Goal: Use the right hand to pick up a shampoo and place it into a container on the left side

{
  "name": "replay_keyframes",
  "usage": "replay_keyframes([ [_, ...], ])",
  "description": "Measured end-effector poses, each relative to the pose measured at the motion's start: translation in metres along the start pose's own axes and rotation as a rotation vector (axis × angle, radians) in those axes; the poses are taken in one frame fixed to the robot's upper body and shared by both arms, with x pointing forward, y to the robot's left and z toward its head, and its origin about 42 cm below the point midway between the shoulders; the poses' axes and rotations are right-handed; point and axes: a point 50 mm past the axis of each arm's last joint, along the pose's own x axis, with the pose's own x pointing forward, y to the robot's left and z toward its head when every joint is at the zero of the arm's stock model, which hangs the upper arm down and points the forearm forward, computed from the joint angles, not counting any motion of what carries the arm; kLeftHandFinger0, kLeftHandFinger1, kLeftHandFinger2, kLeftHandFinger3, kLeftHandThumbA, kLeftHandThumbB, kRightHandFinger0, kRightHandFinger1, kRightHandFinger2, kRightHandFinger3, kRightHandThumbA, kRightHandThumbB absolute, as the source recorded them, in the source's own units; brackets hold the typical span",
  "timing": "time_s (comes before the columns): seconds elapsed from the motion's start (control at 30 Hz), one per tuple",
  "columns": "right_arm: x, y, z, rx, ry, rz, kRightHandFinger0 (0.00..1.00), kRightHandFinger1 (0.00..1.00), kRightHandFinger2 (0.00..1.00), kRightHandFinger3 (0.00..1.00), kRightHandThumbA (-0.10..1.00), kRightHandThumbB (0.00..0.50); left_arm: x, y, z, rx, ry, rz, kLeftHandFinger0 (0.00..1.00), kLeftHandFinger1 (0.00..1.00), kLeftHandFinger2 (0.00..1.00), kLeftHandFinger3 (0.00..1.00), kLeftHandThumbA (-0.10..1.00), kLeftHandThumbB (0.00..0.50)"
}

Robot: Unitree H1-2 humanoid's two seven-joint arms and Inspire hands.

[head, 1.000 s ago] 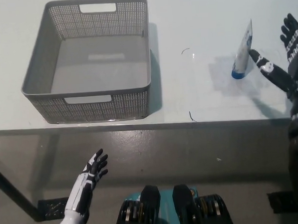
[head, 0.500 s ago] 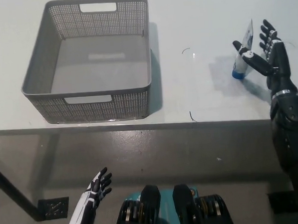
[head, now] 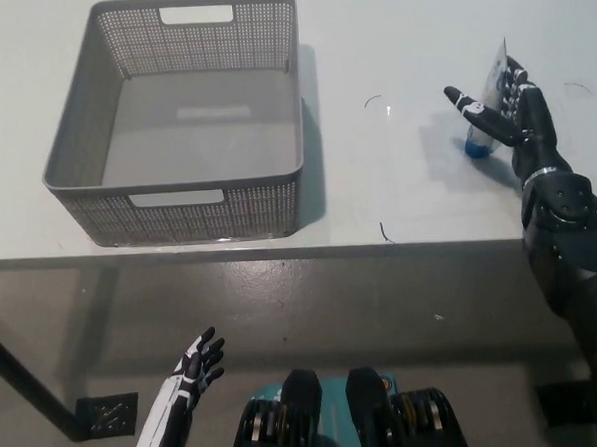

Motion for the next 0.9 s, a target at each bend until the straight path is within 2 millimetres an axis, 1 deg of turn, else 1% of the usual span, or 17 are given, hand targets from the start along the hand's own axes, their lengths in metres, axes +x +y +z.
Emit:
replay_keyframes([
  [0.1, 0.0009, 0.0020, -0.0019, 0.005, 0.021, 0.005, 1.00, 1.00, 1.00, 1.00, 0.86, 0.276, 0.0030, 0.0002, 0.0022, 0.001, -0.008, -0.001, 1.00, 1.00, 1.00, 1.00, 0.97, 0.073],
  [0.13, 0.0016, 0.0027, -0.0013, 0.009, 0.025, 0.006, 1.00, 1.00, 1.00, 1.00, 0.82, 0.268, 0.0040, 0.0002, 0.0029, 0.001, -0.010, -0.002, 1.00, 1.00, 1.00, 1.00, 0.97, 0.080],
  [0.17, 0.0019, 0.0030, -0.0012, 0.012, 0.028, 0.006, 0.96, 1.00, 1.00, 1.00, 0.75, 0.294, 0.0045, 0.0003, 0.0032, 0.001, -0.012, -0.002, 1.00, 1.00, 1.00, 1.00, 0.97, 0.081],
  [0.2, 0.0027, 0.0035, -0.0001, 0.021, 0.031, 0.006, 0.77, 0.78, 0.84, 1.00, 0.68, 0.293, 0.0052, 0.0003, 0.0038, 0.002, -0.013, -0.002, 1.00, 1.00, 1.00, 1.00, 0.97, 0.082],
  [0.23, 0.0035, 0.0038, 0.0008, 0.031, 0.034, 0.004, 0.40, 0.38, 0.39, 0.54, 0.51, 0.227, 0.0057, 0.0004, 0.0041, 0.002, -0.014, -0.002, 1.00, 1.00, 1.00, 1.00, 0.97, 0.082],
  [0.27, 0.0041, 0.0039, 0.0016, 0.042, 0.037, 0.002, 0.27, 0.28, 0.34, 0.43, 0.46, 0.247, 0.0061, 0.0003, 0.0044, 0.002, -0.015, -0.002, 1.00, 1.00, 1.00, 1.00, 0.97, 0.082],
  [0.3, 0.0049, 0.0042, 0.0028, 0.057, 0.039, 0.001, 0.05, 0.07, 0.20, 0.28, 0.28, 0.248, 0.0063, 0.0003, 0.0045, 0.002, -0.016, -0.003, 1.00, 1.00, 1.00, 1.00, 0.96, 0.088],
  [0.33, 0.0055, 0.0043, 0.0034, 0.069, 0.043, -0.002, 0.00, 0.01, 0.12, 0.09, -0.02, 0.245, 0.0064, 0.0004, 0.0046, 0.001, -0.016, -0.002, 1.00, 1.00, 1.00, 1.00, 0.96, 0.083],
  [0.37, 0.0061, 0.0046, 0.0041, 0.074, 0.046, -0.005, 0.00, 0.07, 0.28, 0.16, -0.09, 0.220, 0.0064, 0.0004, 0.0046, 0.001, -0.016, -0.002, 1.00, 1.00, 1.00, 1.00, 0.97, 0.081],
  [0.4, 0.0067, 0.0051, 0.0050, 0.074, 0.048, -0.009, 0.00, 0.28, 0.60, 0.45, -0.10, 0.167, 0.0066, 0.0004, 0.0048, 0.001, -0.017, -0.002, 1.00, 1.00, 1.00, 1.00, 0.98, 0.077],
  [0.43, 0.0071, 0.0054, 0.0057, 0.075, 0.050, -0.012, 0.00, 0.34, 0.68, 0.55, -0.10, 0.160, 0.0069, 0.0004, 0.0050, 0.001, -0.017, -0.002, 1.00, 1.00, 1.00, 1.00, 0.98, 0.077],
  [0.47, 0.0077, 0.0063, 0.0071, 0.078, 0.049, -0.017, 0.00, 0.42, 0.77, 0.75, -0.10, 0.144, 0.0073, 0.0005, 0.0053, 0.002, -0.018, -0.003, 1.00, 1.00, 1.00, 1.00, 0.98, 0.073],
  [0.57, 0.0080, 0.0078, 0.0080, 0.094, 0.050, -0.026, 0.01, 0.44, 0.75, 0.75, -0.10, 0.140, 0.0075, 0.0006, 0.0054, 0.002, -0.019, -0.003, 1.00, 1.00, 1.00, 1.00, 0.97, 0.076],
  [0.6, 0.0079, 0.0085, 0.0078, 0.104, 0.051, -0.031, 0.02, 0.46, 0.75, 0.73, -0.10, 0.137, 0.0076, 0.0007, 0.0055, 0.001, -0.019, -0.002, 1.00, 1.00, 1.00, 1.00, 0.97, 0.077],
  [0.8, 0.0076, 0.0079, 0.0070, 0.152, 0.057, -0.055, 0.09, 0.59, 0.84, 0.79, -0.10, 0.117, 0.0081, 0.0008, 0.0058, 0.002, -0.019, -0.002, 1.00, 1.00, 1.00, 1.00, 0.97, 0.082],
  [0.83, 0.0076, 0.0076, 0.0071, 0.160, 0.058, -0.060, 0.10, 0.59, 0.84, 0.78, -0.10, 0.131, 0.0081, 0.0008, 0.0058, 0.002, -0.019, -0.002, 1.00, 1.00, 1.00, 1.00, 0.97, 0.089],
  [0.9, 0.0078, 0.0071, 0.0074, 0.178, 0.059, -0.074, 0.09, 0.57, 0.84, 0.78, -0.10, 0.129, 0.0082, 0.0008, 0.0058, 0.003, -0.019, -0.003, 1.00, 1.00, 1.00, 1.00, 0.98, 0.096],
])
